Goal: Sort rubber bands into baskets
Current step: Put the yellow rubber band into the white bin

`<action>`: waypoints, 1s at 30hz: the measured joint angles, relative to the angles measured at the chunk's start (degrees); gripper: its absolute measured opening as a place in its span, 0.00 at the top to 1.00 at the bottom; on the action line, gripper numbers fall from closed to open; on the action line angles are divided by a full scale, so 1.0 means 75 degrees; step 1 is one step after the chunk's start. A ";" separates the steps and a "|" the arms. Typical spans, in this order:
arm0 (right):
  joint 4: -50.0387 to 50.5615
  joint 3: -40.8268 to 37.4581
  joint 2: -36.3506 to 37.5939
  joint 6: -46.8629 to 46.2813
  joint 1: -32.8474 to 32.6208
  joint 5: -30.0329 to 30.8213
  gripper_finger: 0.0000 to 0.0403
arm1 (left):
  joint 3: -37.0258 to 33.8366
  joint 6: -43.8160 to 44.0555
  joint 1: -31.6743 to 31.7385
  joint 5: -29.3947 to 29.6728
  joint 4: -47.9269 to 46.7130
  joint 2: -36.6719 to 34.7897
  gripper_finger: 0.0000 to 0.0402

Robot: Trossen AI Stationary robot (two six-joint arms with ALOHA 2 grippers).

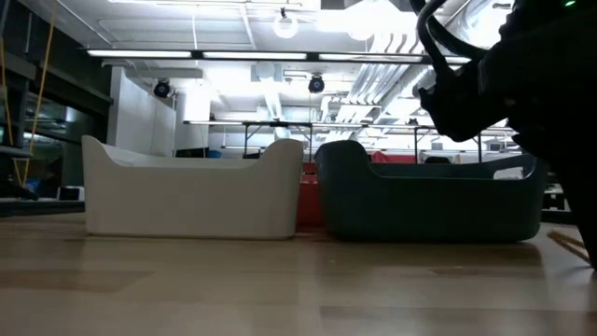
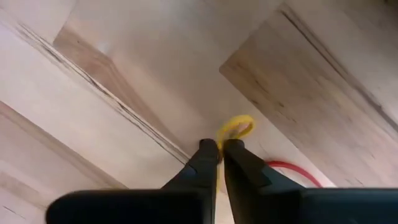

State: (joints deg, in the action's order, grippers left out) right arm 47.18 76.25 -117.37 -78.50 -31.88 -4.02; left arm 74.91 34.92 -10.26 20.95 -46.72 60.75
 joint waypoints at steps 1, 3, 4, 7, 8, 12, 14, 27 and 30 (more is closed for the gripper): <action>0.0005 -0.0009 0.0047 0.0023 -0.0003 0.0021 0.97 | 0.0000 0.0000 0.0000 0.0000 0.0003 0.0000 0.43; 0.0007 -0.0020 0.0231 0.0157 -0.0003 0.0057 0.99 | 0.0000 -0.0005 0.0000 0.0000 0.0002 0.0000 0.43; 0.0010 -0.0045 0.0365 0.0208 -0.0006 0.0122 0.99 | 0.0000 -0.0006 0.0000 0.0000 0.0003 0.0000 0.43; 0.0134 -0.0087 0.0910 0.0259 0.0000 0.0394 1.00 | 0.0000 -0.0009 0.0000 0.0000 0.0004 0.0000 0.43; 0.0093 -0.0084 0.1210 0.0340 0.0000 0.0458 1.00 | 0.0000 -0.0013 0.0000 0.0000 0.0000 0.0000 0.43; -0.0245 -0.0048 0.2380 0.1075 0.0103 0.0759 1.00 | 0.0000 -0.0155 0.0000 0.0003 0.0013 0.0000 0.43; -0.0816 -0.0055 0.2889 0.1830 0.0253 0.0771 1.00 | 0.0000 -0.0189 0.0000 0.0010 0.0016 0.0000 0.43; -0.5295 -0.0032 0.3105 0.5769 0.2425 0.0480 1.00 | 0.0000 -0.0004 0.0000 0.0078 0.0041 0.0000 0.43; -0.5814 -0.0032 0.2847 0.6070 0.2791 0.0218 1.00 | 0.0000 -0.0006 0.0000 0.0079 0.0041 0.0000 0.43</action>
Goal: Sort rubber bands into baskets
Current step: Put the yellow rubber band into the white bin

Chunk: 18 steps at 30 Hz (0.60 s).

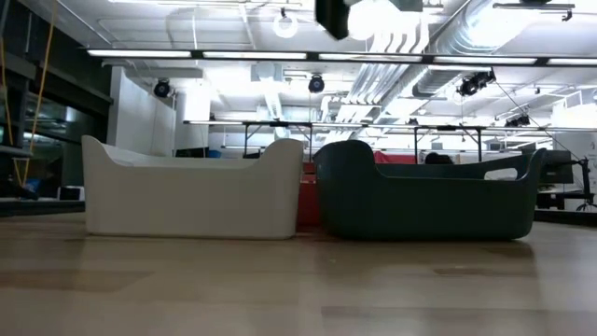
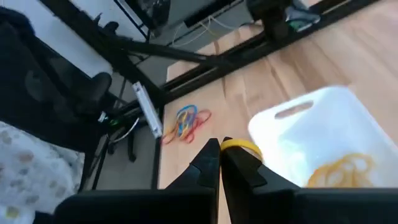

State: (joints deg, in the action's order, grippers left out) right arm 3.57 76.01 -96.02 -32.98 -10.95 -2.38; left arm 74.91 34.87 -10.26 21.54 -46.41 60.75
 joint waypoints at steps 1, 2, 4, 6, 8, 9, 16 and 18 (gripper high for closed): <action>-0.0065 0.0000 -0.0105 0.0080 0.0093 -0.0059 1.00 | 0.0000 -0.0003 0.0000 0.0000 0.0000 0.0000 0.43; -0.0083 0.0000 -0.0229 0.0120 0.0172 -0.0134 1.00 | 0.0000 0.0000 0.0000 0.0000 -0.0005 0.0000 0.43; -0.0088 0.0000 -0.0488 0.0162 0.0282 -0.0297 1.00 | 0.0000 -0.0003 0.0000 0.0000 -0.0003 0.0000 0.43; -0.0094 0.0000 -0.0733 0.0263 0.0313 -0.0359 1.00 | 0.0000 -0.0003 0.0000 0.0001 -0.0004 -0.0001 0.43; -0.0128 0.0000 -0.0971 0.0301 0.0313 -0.0275 1.00 | 0.0000 -0.0006 0.0000 0.0004 -0.0006 0.0000 0.43; -0.0123 0.0000 -0.1096 0.0269 0.0311 -0.0176 1.00 | 0.0000 -0.0012 0.0000 0.0006 -0.0006 -0.0001 0.43; 0.0000 0.0000 -0.1557 -0.0375 0.0484 0.0128 0.93 | 0.0000 -0.0023 0.0000 0.0009 -0.0010 -0.0001 0.43; -0.0001 0.0000 -0.1558 -0.0370 0.0529 0.0085 0.85 | 0.0000 -0.0023 -0.0001 0.0009 -0.0013 0.0000 0.43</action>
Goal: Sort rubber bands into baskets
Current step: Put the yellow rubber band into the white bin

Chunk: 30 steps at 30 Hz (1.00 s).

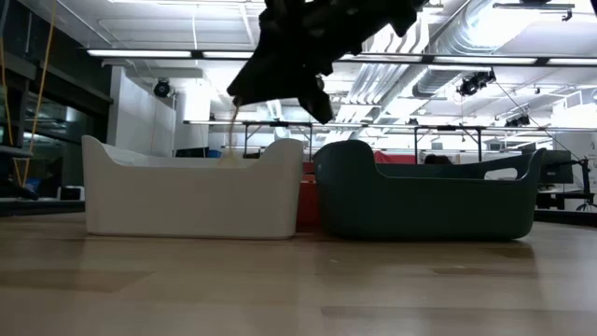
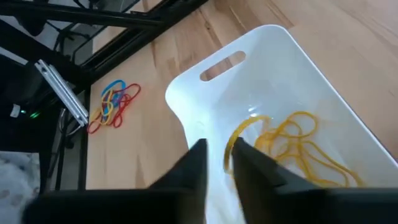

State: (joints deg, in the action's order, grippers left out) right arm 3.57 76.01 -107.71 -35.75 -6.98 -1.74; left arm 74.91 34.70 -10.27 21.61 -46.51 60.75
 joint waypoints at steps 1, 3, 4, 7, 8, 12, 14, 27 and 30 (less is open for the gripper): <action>-0.0039 0.0000 0.0002 0.0012 0.0015 -0.0009 0.80 | 0.0000 0.0000 -0.0002 0.0000 0.0001 -0.0001 0.43; -0.0095 0.0000 0.0035 0.0025 0.0037 -0.0025 0.70 | 0.0000 0.0000 -0.0002 0.0000 -0.0002 0.0000 0.43; -0.0111 0.0000 0.0068 0.0064 0.0067 -0.0031 0.64 | 0.0000 0.0000 -0.0002 0.0003 0.0001 -0.0003 0.43; -0.0099 0.0000 0.0282 0.0384 0.0185 -0.0238 0.50 | 0.0000 -0.0006 -0.0002 0.0000 -0.0002 0.0000 0.43; -0.0072 0.0000 0.0387 0.0497 0.0218 -0.0313 0.46 | 0.0000 -0.0038 -0.0002 0.0000 -0.0004 0.0000 0.43; 0.0225 0.0003 0.0994 0.0807 0.0358 -0.0326 0.39 | 0.0000 -0.0185 0.0001 0.0000 -0.0021 0.0000 0.43; 0.0531 0.0003 0.1373 0.1031 0.0444 -0.0184 0.38 | 0.0000 -0.0170 0.0019 0.0000 -0.0049 0.0001 0.43; 0.3807 0.0012 0.3208 0.1834 0.0634 0.1337 0.38 | -0.0236 0.2165 -0.2863 -0.3261 -0.2928 0.1330 0.43; 0.4131 0.0012 0.3227 0.1851 0.0639 0.1473 0.38 | -0.0720 0.3077 -0.4243 -0.3236 -0.2233 0.1890 0.43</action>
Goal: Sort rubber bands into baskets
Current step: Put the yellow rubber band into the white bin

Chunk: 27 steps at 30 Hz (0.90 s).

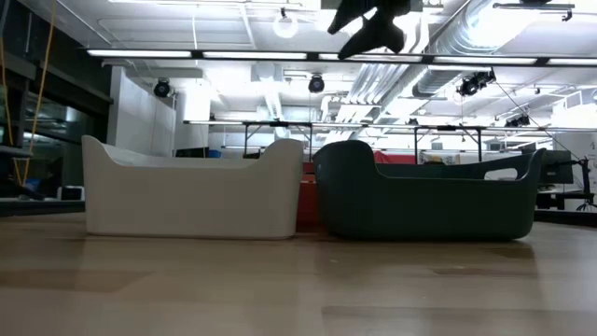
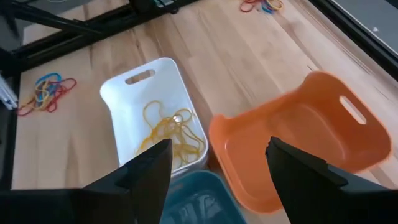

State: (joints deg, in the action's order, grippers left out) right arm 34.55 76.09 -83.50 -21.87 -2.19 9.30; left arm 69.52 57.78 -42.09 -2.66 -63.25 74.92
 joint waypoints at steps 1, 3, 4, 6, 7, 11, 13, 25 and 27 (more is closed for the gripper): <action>0.0035 0.0000 0.0000 -0.0007 0.0000 0.0035 0.38 | -0.0193 0.0353 -0.0418 0.0017 0.0285 0.0197 0.43; 0.0146 0.0000 -0.0006 -0.0012 -0.0004 0.0103 0.38 | -0.0541 0.1025 -0.1154 0.0052 0.1039 0.0619 0.43; 0.0171 0.0000 -0.0009 -0.0005 -0.0004 0.0133 0.38 | -0.0697 0.1321 -0.1457 0.0058 0.1532 0.0855 0.43; 0.0187 0.0000 -0.0012 0.0058 -0.0007 0.0204 0.38 | -0.0918 0.1715 -0.1949 0.0187 0.2304 0.1339 0.43; 0.0198 0.0000 -0.0012 0.0107 -0.0007 0.0260 0.38 | -0.0947 0.1808 -0.2118 0.0298 0.2485 0.1604 0.43; 0.0201 0.0000 -0.0012 0.0183 -0.0004 0.0364 0.38 | -0.0876 0.2117 -0.2398 0.0487 0.2598 0.2538 0.43; 0.0208 0.0000 -0.0012 0.0184 -0.0004 0.0367 0.38 | -0.0862 0.2175 -0.2465 0.0492 0.2708 0.2836 0.43; 0.0467 0.0000 -0.0017 0.0185 -0.0007 0.0598 0.38 | -0.0857 0.2579 -0.2505 0.1066 0.2578 0.3260 0.43; 0.0531 0.0000 -0.0019 0.0184 -0.0005 0.0666 0.38 | -0.0857 0.2580 -0.2513 0.1175 0.2567 0.3265 0.43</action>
State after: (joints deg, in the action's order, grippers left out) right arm 38.53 76.09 -83.65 -20.49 -2.23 14.29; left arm 63.09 77.13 -60.94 6.15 -44.00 99.41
